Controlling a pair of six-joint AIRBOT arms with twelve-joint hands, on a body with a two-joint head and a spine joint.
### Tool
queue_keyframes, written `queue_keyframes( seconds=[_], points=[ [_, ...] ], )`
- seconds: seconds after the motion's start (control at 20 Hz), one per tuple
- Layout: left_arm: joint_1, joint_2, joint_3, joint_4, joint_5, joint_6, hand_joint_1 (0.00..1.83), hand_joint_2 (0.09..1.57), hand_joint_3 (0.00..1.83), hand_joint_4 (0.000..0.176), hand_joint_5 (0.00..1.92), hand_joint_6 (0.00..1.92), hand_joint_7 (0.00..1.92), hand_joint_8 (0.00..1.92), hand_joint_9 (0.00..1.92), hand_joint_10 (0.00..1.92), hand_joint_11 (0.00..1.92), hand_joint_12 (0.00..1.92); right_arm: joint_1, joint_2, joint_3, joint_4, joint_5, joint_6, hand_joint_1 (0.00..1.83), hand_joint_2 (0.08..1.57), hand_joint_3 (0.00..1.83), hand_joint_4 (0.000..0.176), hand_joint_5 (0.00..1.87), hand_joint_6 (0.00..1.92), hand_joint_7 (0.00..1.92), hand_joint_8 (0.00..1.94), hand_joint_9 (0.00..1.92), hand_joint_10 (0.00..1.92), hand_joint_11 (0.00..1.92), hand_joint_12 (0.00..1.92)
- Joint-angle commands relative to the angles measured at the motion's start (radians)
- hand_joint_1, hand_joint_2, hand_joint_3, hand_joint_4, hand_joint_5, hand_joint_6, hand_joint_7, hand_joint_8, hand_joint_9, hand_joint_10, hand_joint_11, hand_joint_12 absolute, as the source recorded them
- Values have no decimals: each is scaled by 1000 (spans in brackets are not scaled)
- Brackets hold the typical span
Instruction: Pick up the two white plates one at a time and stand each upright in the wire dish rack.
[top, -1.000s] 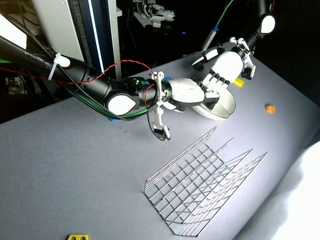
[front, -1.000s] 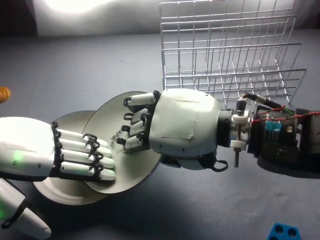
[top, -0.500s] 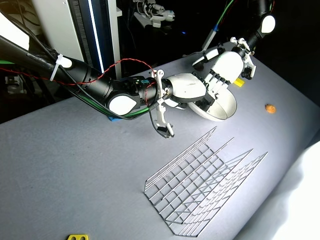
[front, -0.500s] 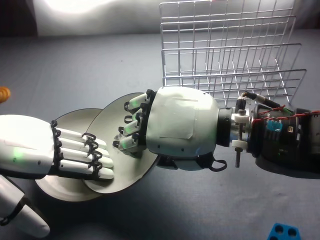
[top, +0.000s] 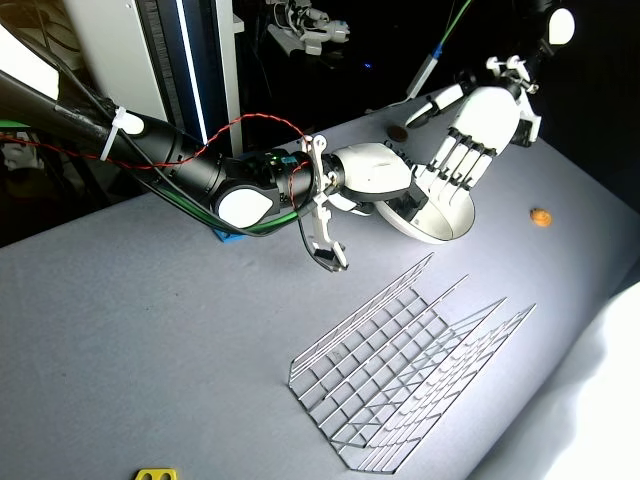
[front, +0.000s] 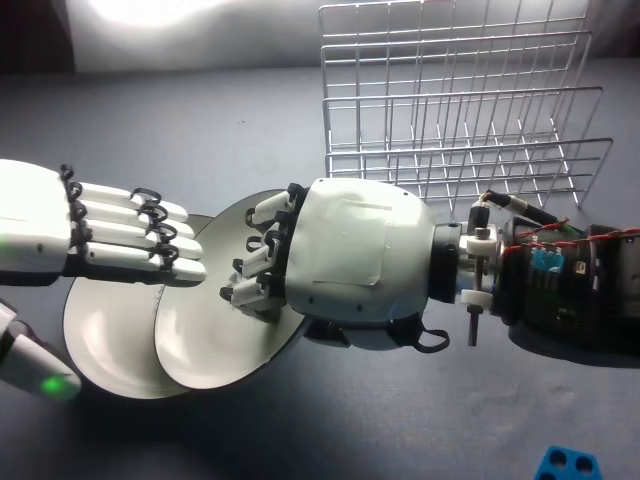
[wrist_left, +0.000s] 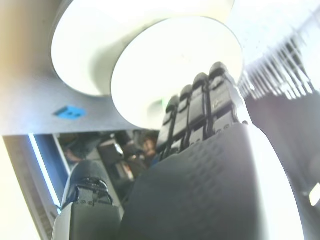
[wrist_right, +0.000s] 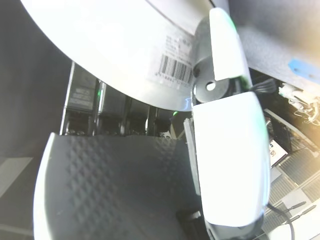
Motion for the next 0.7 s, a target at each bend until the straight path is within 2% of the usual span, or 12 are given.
queue_keyframes(
  seconds=[0.0, 0.35, 0.65],
  points=[
    [-15, 15, 14, -64, -41, -2, 0, 1120, 2, 0, 0, 0, 0, 0, 0, 0, 0, 0, 5, 8, -9, 18, 88, 0, 1194, 1161, 2, 19, 856, 1219, 943, 1029, 1059, 396, 675, 1274],
    [-8, 30, 91, -47, -36, -2, 0, 1124, 3, 0, 0, 0, 0, 0, 0, 0, 0, 0, 49, 66, -95, 110, 54, 4, 1203, 1144, 0, 23, 901, 1146, 967, 990, 1081, 395, 685, 1247],
    [-13, 71, 45, -3, -34, 1, 0, 1123, 2, 0, 0, 0, 0, 0, 0, 0, 0, 0, 118, 152, -190, 216, -18, 9, 1192, 1162, 3, 23, 868, 1201, 924, 1054, 1059, 389, 652, 1272]
  ],
)
